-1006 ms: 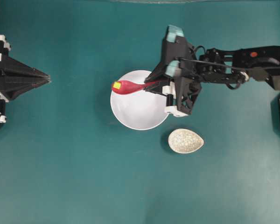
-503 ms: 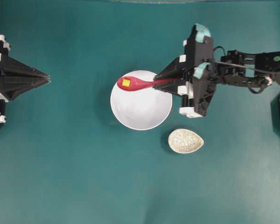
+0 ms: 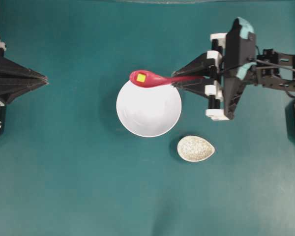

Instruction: Scoop the yellow hexagonal prism block from the bowl with a spoon using the right arm.

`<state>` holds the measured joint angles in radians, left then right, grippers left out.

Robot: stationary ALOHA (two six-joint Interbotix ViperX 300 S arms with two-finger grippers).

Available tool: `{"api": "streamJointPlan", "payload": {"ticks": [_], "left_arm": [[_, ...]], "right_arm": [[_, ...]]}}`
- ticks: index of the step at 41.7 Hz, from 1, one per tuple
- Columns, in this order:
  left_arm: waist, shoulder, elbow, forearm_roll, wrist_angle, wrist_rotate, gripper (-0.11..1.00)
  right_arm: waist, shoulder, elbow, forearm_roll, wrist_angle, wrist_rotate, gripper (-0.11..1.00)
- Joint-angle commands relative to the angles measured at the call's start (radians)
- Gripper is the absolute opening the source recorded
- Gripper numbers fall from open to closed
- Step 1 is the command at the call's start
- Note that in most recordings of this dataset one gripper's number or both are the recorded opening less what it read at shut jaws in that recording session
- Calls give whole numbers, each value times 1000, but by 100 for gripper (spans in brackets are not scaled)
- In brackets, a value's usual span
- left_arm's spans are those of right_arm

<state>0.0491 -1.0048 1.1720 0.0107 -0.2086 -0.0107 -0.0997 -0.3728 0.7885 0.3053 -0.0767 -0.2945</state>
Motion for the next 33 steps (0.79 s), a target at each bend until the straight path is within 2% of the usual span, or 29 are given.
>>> {"api": "streamJointPlan", "payload": {"ticks": [1,33], "left_arm": [[2,5,-28,2,-3,-3,9],[2,11,-26,2,-3,-3,9]], "right_arm": [[3,-44,-3,-12,-6,0,25],[3,-81,-5,-15,5,-2,25]]}}
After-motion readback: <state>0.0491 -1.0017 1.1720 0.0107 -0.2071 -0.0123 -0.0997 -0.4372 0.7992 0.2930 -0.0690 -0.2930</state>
